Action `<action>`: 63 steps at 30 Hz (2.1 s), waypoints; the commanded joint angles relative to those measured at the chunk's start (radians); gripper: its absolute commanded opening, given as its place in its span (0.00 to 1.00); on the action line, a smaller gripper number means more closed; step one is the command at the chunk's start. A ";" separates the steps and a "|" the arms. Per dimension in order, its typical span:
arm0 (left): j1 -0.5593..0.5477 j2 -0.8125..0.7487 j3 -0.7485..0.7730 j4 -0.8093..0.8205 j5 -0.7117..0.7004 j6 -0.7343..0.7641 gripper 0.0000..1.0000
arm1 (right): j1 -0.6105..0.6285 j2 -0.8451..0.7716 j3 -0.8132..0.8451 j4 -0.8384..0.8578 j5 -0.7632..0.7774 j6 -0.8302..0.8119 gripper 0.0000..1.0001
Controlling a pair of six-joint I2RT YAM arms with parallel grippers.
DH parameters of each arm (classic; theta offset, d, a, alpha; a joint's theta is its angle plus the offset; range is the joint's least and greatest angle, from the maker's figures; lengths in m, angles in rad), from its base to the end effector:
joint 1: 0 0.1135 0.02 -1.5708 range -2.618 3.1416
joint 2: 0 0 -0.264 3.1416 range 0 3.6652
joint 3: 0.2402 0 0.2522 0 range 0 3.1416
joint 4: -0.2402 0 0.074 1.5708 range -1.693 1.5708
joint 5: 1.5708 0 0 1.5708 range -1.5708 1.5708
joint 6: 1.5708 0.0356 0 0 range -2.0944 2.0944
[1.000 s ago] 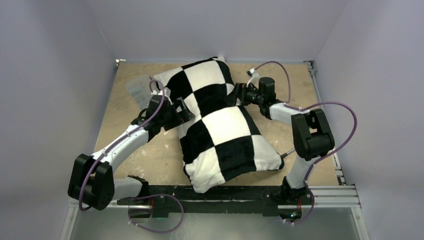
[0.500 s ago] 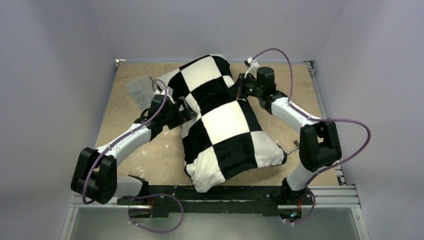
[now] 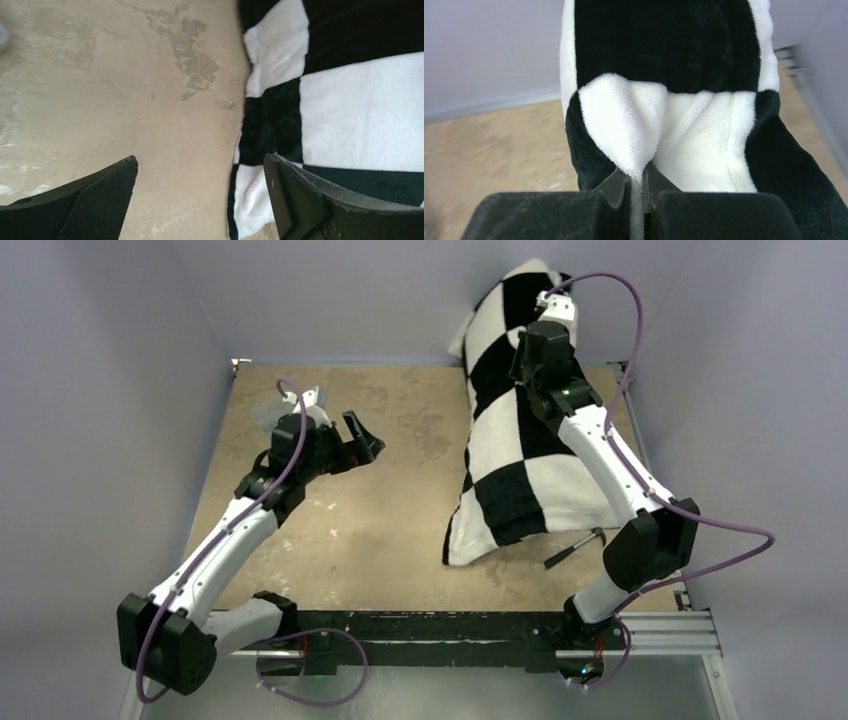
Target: Remove the pillowcase from the pillow
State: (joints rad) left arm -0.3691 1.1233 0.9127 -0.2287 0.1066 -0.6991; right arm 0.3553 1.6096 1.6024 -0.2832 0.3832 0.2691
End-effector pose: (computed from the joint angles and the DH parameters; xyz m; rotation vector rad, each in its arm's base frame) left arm 0.2382 -0.0962 0.3124 -0.2742 2.0790 -0.7737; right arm 0.3592 0.1191 0.4049 0.1845 1.8311 0.0805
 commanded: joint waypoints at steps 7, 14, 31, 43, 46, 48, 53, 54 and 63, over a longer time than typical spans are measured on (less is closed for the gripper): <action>-0.004 -0.253 -0.018 -0.217 -0.258 0.242 0.98 | 0.261 0.141 0.095 0.023 0.522 0.052 0.00; -0.004 -0.496 -0.076 -0.235 -0.382 0.253 0.98 | 0.421 0.363 0.247 -0.016 0.467 0.076 0.00; -0.004 -0.577 0.014 -0.346 -0.353 0.217 0.99 | 0.583 0.559 0.766 -0.094 0.005 0.083 0.68; -0.004 -0.379 -0.027 -0.255 -0.193 0.117 0.99 | 0.388 0.126 0.214 0.037 -0.102 0.206 0.99; -0.004 -0.313 -0.044 -0.206 -0.146 0.086 0.99 | 0.284 -0.010 0.018 0.114 -0.191 0.220 0.99; -0.003 -0.271 -0.055 -0.170 -0.131 0.063 0.99 | 0.212 -0.088 -0.104 0.166 -0.261 0.227 0.99; -0.002 -0.158 -0.075 -0.087 -0.116 0.025 0.99 | 0.045 -0.207 -0.376 0.311 -0.474 0.246 0.99; -0.001 -0.134 -0.081 -0.075 -0.119 0.014 0.99 | 0.025 -0.215 -0.424 0.339 -0.510 0.252 0.99; 0.018 -0.018 -0.193 0.041 -0.048 -0.092 0.99 | -0.030 -0.066 -0.682 0.648 -0.744 0.260 0.99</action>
State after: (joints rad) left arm -0.3660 1.1095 0.7692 -0.2836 0.0101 -0.7246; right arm 0.3260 1.4685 0.9695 0.1520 -0.1886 0.5282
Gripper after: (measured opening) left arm 0.993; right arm 0.987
